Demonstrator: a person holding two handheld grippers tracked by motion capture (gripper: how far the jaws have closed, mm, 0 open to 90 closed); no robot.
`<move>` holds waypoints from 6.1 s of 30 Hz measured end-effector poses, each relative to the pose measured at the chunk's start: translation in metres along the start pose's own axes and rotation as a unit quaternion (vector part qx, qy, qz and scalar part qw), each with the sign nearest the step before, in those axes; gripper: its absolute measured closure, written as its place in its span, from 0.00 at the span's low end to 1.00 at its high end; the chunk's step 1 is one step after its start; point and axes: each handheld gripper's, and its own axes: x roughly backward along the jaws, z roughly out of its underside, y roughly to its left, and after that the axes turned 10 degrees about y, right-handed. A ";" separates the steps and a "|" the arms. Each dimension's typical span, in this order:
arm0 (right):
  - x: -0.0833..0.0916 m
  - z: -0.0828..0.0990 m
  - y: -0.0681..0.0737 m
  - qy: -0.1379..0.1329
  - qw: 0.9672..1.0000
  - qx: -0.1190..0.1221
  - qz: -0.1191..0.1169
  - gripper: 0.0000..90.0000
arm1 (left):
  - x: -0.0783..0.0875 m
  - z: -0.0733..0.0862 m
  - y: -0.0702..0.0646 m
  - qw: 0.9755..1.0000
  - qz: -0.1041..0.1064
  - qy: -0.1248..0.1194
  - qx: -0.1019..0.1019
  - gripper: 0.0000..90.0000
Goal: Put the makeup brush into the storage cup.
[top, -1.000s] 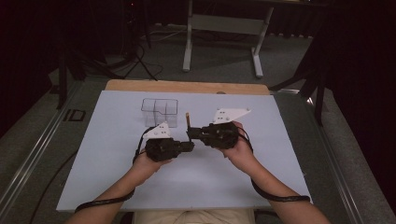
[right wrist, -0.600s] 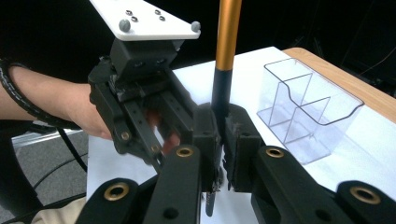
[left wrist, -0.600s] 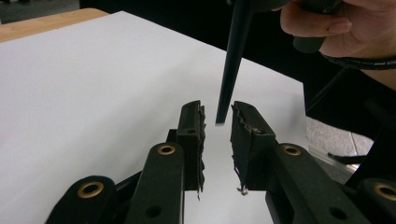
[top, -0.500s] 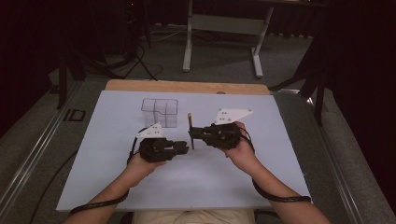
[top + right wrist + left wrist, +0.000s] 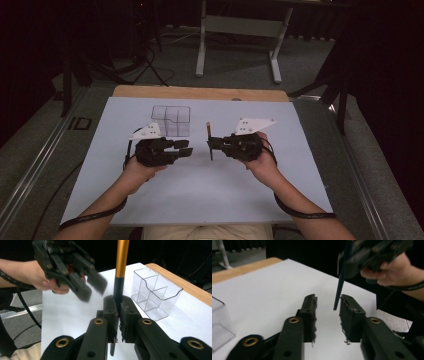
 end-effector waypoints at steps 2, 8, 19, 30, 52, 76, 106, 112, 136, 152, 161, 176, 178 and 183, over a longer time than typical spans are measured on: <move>0.000 0.001 0.000 0.002 1.000 -0.001 0.001 0.93 | 0.005 -0.006 -0.001 1.000 -0.001 -0.010 -0.002 0.70; -0.003 0.004 0.001 0.003 1.000 0.000 0.000 0.93 | 0.011 -0.023 -0.007 0.999 -0.005 -0.043 -0.004 0.57; -0.011 0.007 0.006 0.011 1.000 0.010 -0.007 0.93 | 0.001 -0.045 -0.012 0.997 0.023 -0.068 -0.011 0.57; -0.015 0.006 0.008 0.013 1.000 0.018 -0.004 0.93 | -0.008 -0.054 -0.014 0.997 0.034 -0.068 -0.020 0.72; -0.017 0.002 0.009 0.008 1.000 0.022 -0.002 0.93 | -0.016 -0.056 -0.012 0.997 0.042 -0.067 -0.015 0.87; -0.015 0.005 0.009 0.005 1.000 0.018 0.003 0.91 | -0.018 -0.060 -0.017 0.998 0.013 -0.056 -0.026 0.95; 0.024 0.036 0.008 -0.025 0.999 -0.011 0.023 0.14 | 0.050 -0.051 0.019 0.994 -0.092 -0.061 -0.014 0.95; 0.037 0.050 0.007 -0.028 0.998 -0.017 0.045 0.15 | 0.063 -0.054 0.027 0.991 -0.113 -0.073 -0.003 0.95; 0.039 0.056 0.004 -0.029 0.998 -0.021 0.050 0.15 | 0.079 -0.094 0.063 0.984 -0.151 -0.094 0.001 0.95; 0.037 0.060 0.001 -0.025 0.998 -0.029 0.041 0.16 | 0.066 -0.095 0.098 0.974 -0.212 -0.086 0.003 0.95; 0.036 0.061 0.001 -0.021 0.999 -0.031 0.036 0.16 | 0.061 -0.079 0.120 0.963 -0.253 -0.089 0.023 0.95; 0.036 0.061 -0.001 -0.020 0.999 -0.031 0.037 0.16 | 0.043 -0.064 0.132 0.960 -0.264 -0.068 0.059 0.69; 0.037 0.061 -0.001 -0.021 0.999 -0.030 0.039 0.16 | 0.043 -0.065 0.130 0.959 -0.269 -0.067 0.061 0.64; 0.037 0.061 -0.001 -0.021 0.999 -0.030 0.039 0.16 | 0.042 -0.065 0.128 0.960 -0.263 -0.063 0.070 0.43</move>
